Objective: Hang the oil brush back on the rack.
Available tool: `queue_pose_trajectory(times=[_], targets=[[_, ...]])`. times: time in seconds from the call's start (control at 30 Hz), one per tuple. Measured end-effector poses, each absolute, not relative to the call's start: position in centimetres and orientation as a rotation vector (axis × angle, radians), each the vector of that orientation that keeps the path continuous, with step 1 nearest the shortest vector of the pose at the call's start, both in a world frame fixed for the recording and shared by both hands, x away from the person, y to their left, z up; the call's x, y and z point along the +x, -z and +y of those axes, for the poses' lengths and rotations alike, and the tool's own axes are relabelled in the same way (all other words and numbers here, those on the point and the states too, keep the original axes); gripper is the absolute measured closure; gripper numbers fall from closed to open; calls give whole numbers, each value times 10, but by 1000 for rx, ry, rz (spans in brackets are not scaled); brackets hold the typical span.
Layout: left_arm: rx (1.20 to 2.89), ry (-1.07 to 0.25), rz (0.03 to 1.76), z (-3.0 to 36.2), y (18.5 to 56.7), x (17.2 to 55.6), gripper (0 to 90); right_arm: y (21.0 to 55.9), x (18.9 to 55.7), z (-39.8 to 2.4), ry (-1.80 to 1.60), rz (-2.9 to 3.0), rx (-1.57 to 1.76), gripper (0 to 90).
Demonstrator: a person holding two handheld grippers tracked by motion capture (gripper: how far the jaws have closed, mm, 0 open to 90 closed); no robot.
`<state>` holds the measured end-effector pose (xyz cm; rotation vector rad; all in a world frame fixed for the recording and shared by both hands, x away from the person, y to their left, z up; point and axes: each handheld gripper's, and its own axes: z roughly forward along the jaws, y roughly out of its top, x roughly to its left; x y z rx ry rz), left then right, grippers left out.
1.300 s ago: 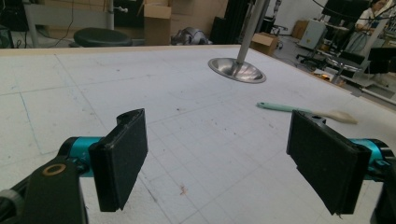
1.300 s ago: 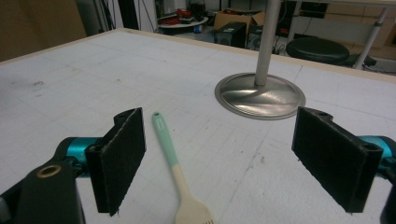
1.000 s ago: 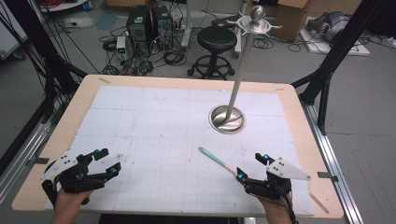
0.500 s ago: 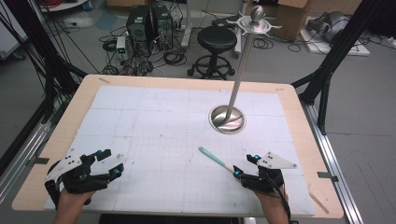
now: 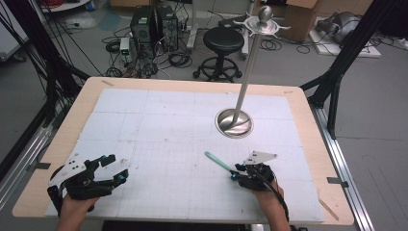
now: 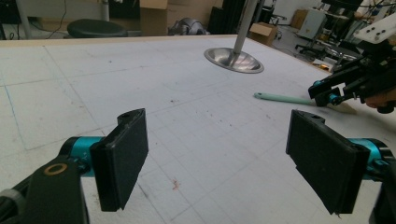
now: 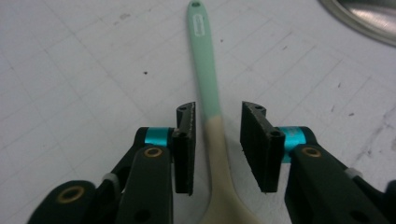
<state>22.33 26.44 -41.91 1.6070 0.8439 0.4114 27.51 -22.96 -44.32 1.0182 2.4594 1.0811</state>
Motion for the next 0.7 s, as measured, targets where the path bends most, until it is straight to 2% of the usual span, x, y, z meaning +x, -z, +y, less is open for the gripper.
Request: queue_pose_trajectory(times=[0.07,0.1,0.13,0.17,0.23,0.7], targets=[[1608,-411,842,264,419,223,214,444,275,-230,-1074,2466,1017,687],[1612,-410,840,264,419,223,214,443,275,-230,-1074,2473,1017,739],[1610,-409,841,264,419,223,214,443,275,-230,-1074,2473,1017,739],[1611,-408,840,264,419,223,214,443,274,-231,-1068,2475,1019,792],[1612,-409,842,263,419,223,215,443,274,-230,-1062,2480,1031,810],[1629,-400,834,262,420,224,231,441,274,-231,-1090,2485,1070,828]])
